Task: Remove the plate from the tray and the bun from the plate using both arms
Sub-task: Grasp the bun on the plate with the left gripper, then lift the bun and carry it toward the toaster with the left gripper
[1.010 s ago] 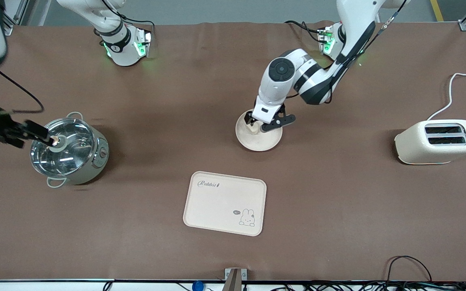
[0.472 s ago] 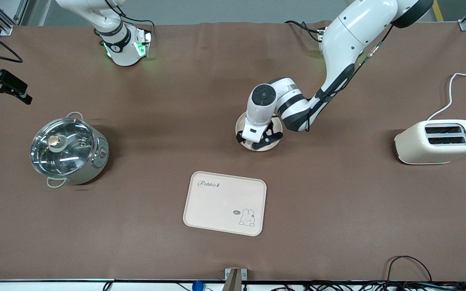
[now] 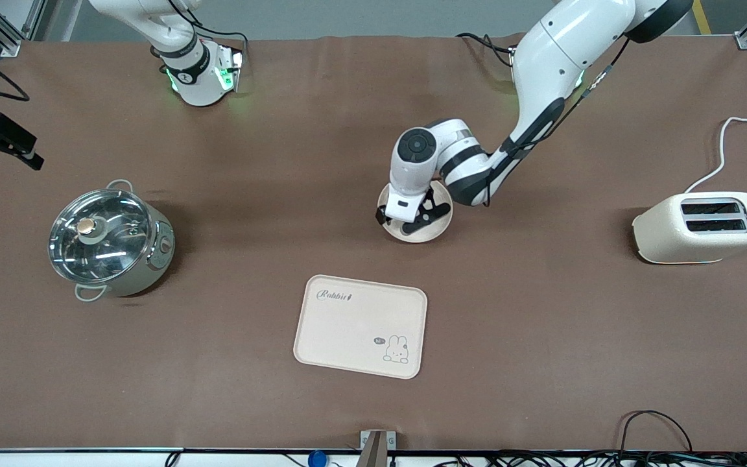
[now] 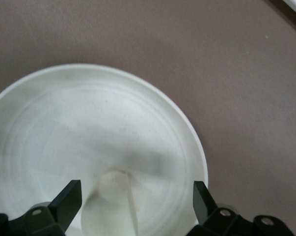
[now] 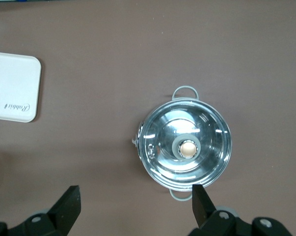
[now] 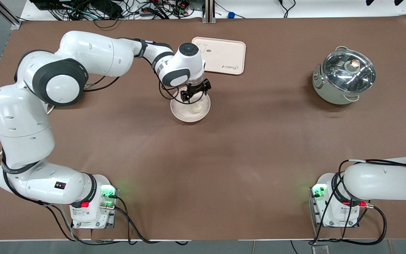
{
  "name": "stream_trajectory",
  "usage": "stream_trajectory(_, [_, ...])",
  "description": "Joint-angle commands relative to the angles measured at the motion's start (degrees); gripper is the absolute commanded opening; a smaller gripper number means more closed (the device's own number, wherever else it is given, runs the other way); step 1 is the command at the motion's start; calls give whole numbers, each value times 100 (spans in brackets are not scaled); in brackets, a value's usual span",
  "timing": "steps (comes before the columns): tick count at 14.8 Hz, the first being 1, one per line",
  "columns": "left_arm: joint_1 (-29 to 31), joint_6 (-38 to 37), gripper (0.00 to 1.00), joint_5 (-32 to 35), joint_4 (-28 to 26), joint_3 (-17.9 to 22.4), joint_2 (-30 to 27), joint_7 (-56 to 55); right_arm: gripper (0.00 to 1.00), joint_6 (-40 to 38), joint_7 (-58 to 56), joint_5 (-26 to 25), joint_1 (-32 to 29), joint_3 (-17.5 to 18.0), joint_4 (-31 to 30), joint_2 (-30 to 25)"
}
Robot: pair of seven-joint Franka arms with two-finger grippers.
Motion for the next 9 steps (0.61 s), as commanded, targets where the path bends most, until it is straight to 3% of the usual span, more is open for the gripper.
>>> stream_trajectory(1, [-40, -117, 100, 122, -115, -41, -131, -178, 100, -182, 112, -126, 86, -56, 514, 412])
stream_trajectory(8, [13, 163, 99, 596, -457, -41, -60, -494, 100, -182, 121, -108, 121, -56, 505, 412])
stream_trajectory(9, [13, 173, 90, 641, -432, -41, -43, -556, 100, -190, 121, -108, 121, -56, 505, 412])
